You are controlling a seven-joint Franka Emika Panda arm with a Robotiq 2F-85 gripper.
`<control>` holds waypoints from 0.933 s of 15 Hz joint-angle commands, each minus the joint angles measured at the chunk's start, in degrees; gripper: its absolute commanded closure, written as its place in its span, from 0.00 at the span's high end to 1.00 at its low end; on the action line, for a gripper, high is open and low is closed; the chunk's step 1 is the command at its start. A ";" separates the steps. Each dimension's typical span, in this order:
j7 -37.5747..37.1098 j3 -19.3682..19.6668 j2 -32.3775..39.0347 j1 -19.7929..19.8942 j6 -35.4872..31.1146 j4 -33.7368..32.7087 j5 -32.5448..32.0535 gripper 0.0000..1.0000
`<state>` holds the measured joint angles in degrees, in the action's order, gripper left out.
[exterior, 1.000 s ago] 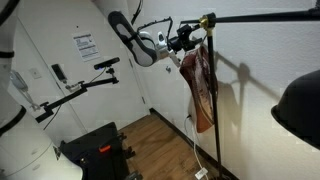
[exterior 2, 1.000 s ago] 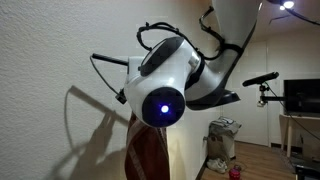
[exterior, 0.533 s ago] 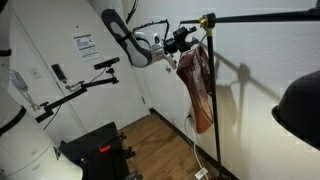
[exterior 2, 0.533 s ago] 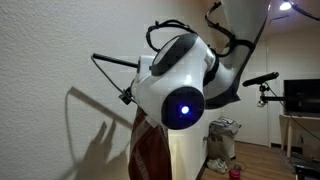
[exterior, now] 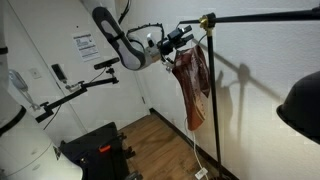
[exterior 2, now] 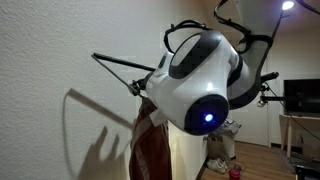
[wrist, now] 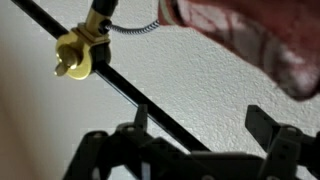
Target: Pick the cloth and hang it on the rope on the lamp stand
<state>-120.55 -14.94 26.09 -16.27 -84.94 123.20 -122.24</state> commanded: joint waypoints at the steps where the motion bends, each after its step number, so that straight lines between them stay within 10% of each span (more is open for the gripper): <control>1: -7.10 -0.51 -0.88 -0.14 5.46 2.91 -0.59 1.00; 7: -14.65 -1.35 1.94 -0.27 14.87 1.38 4.55 1.00; 14: -11.88 -2.38 -0.77 -0.07 0.99 9.43 -6.44 1.00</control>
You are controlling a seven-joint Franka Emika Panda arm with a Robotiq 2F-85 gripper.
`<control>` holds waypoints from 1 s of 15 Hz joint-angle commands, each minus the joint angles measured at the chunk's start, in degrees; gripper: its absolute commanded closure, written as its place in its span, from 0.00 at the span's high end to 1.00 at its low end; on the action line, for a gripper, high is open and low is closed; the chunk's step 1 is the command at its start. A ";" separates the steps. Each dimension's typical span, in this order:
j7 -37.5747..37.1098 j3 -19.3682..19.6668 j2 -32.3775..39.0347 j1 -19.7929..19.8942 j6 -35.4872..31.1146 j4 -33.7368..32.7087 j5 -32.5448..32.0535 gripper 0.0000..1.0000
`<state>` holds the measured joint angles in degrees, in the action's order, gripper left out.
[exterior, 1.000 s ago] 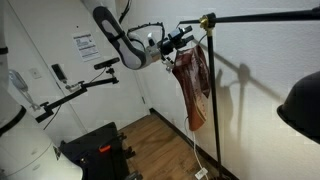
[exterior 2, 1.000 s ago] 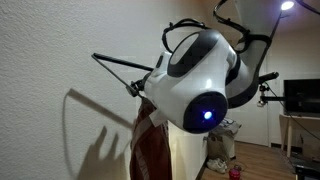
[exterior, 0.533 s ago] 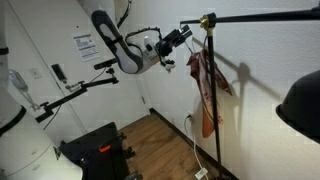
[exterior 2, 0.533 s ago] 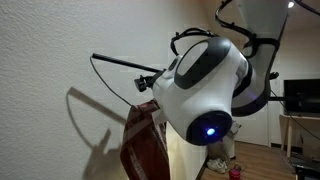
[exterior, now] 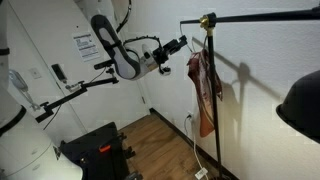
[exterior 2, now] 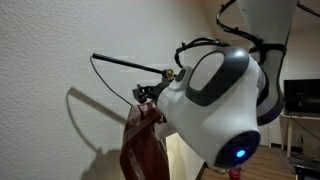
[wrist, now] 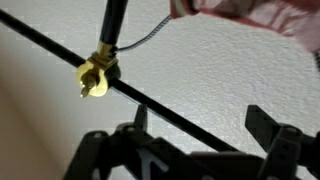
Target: Pick the cloth and hang it on the rope on the lamp stand
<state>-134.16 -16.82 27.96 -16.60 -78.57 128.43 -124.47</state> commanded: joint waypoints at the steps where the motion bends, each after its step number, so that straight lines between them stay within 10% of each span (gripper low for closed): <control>1: 2.22 -0.58 -2.92 0.31 -7.42 5.08 -6.07 1.00; 15: 3.84 -7.34 -19.45 -4.02 4.55 17.91 -6.52 1.00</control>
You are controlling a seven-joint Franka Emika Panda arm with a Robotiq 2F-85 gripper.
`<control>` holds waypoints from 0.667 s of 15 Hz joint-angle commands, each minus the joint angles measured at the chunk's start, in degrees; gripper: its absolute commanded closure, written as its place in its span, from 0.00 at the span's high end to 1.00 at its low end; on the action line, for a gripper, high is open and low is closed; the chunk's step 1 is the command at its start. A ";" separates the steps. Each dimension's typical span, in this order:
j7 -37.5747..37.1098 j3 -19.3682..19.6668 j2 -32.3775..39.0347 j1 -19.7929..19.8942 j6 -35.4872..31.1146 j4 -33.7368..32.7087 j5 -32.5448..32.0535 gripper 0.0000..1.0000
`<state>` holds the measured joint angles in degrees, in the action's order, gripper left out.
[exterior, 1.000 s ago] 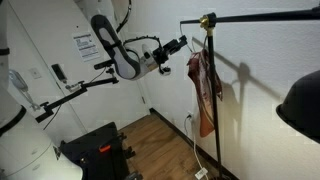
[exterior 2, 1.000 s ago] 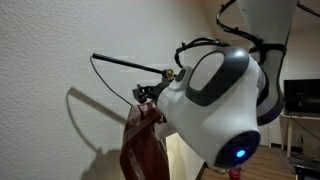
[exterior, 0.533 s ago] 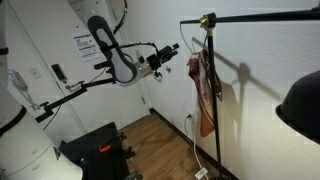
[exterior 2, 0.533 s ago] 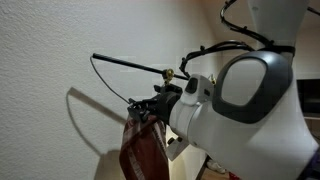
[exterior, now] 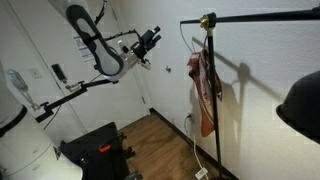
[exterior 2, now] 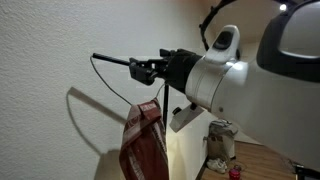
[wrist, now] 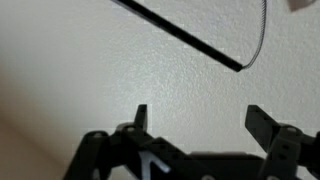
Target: Pick the cloth and hang it on the rope on the lamp stand
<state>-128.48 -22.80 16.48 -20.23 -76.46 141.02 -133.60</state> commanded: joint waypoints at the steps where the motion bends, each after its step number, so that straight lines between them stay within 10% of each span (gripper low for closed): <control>1: -2.46 -1.84 -10.13 -0.28 3.01 6.23 3.79 1.00; 10: -12.66 3.77 -28.06 0.64 3.32 8.35 25.85 1.00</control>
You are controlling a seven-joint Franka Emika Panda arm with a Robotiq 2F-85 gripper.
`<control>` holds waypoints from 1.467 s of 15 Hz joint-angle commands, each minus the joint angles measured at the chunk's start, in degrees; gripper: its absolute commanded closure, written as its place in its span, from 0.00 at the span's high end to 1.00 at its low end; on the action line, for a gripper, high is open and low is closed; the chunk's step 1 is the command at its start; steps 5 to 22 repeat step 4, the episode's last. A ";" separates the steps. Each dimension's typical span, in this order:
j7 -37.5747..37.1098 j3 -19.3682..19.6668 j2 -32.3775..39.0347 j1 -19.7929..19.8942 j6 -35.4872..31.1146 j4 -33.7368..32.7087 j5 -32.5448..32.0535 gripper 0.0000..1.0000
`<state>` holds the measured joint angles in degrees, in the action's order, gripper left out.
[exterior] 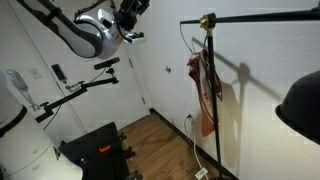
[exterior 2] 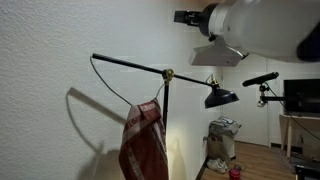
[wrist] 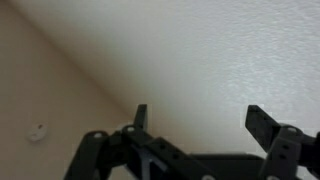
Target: Pick the cloth and hang it on the rope on the lamp stand
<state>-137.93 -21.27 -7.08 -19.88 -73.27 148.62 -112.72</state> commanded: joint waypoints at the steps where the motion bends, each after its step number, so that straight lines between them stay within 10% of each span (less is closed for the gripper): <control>1: -4.46 3.30 -4.48 0.52 0.25 0.25 5.85 1.00; 22: -3.01 3.60 -3.65 -0.01 0.24 -0.03 4.66 1.00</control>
